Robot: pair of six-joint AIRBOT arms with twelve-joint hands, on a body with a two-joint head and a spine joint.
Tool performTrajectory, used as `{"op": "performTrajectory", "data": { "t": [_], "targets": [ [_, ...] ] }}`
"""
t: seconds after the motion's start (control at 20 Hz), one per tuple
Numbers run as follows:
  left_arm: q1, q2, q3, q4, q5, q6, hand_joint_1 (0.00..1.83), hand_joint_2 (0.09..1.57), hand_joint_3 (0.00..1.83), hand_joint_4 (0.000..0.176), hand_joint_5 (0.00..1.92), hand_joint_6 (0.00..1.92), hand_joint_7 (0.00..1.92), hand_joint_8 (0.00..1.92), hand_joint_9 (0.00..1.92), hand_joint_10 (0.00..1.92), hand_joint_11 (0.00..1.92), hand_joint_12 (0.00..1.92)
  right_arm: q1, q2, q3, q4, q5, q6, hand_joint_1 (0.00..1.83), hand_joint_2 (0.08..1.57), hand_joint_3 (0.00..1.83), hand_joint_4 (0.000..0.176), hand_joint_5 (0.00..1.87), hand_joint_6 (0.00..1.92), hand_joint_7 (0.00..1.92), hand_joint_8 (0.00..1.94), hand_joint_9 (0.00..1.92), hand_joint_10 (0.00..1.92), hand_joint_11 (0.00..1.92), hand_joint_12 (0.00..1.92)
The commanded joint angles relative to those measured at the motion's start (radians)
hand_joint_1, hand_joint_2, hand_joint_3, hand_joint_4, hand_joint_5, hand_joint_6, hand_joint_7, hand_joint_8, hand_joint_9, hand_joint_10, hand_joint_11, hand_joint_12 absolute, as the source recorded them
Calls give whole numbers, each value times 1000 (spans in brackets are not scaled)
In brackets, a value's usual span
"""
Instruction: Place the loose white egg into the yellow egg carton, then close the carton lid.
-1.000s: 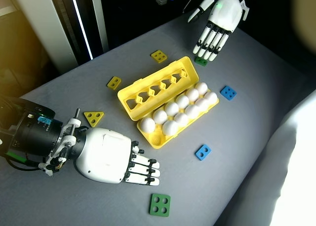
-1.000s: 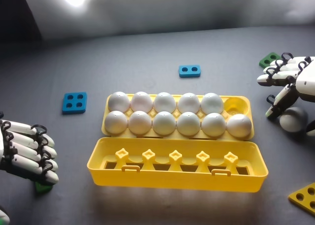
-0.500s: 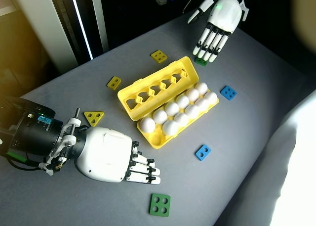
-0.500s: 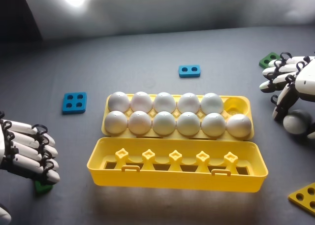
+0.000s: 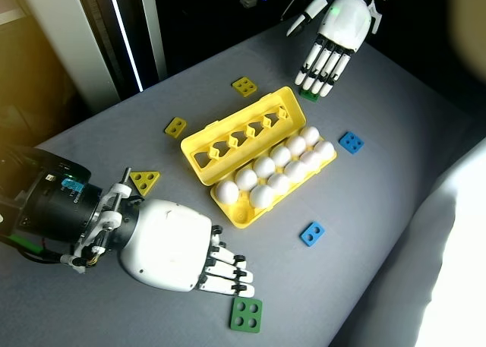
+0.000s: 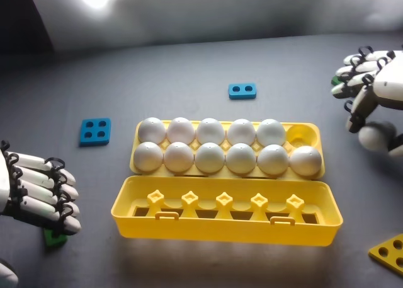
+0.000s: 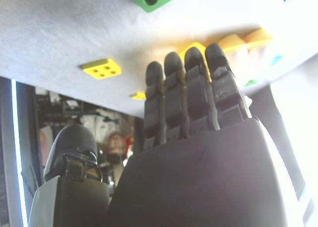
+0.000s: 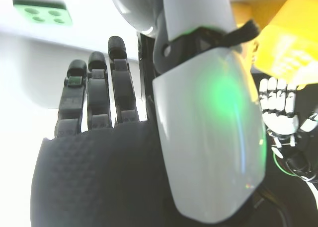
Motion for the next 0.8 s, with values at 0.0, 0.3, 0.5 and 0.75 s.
{"op": "performTrajectory", "data": {
  "t": [0.0, 0.3, 0.5, 0.75],
  "targets": [
    [-8, 7, 8, -51, -45, -1, 0, 1248, 0, 0, 344, 6, 306, 6, 185, 9, 0, 347, 24, -4, 14, -4, 57, -2, 1172, 1015, 0, 0, 1212, 600, 331, 1, 106, 1, 0, 0],
    [-11, 7, 10, -51, -45, -1, 0, 1257, 1, 0, 328, 2, 292, 0, 160, 6, 0, 281, 137, -84, 48, -98, -6, -1, 1181, 1010, 0, 0, 1227, 574, 345, 3, 121, 3, 0, 0],
    [-12, 7, 10, -51, -45, -1, 0, 1253, 0, 0, 337, 6, 295, 3, 173, 10, 0, 305, 188, -117, 48, -214, -22, 129, 1144, 1018, 1, 0, 1205, 617, 332, 1, 101, 3, 0, 0],
    [-13, 7, 10, -51, -45, -3, 0, 1253, 2, 0, 334, 5, 310, 4, 183, 5, 0, 271, 185, -119, 47, -414, 9, 383, 1147, 1019, 0, 0, 1203, 618, 332, 3, 101, 2, 0, 0]
  ]
}}
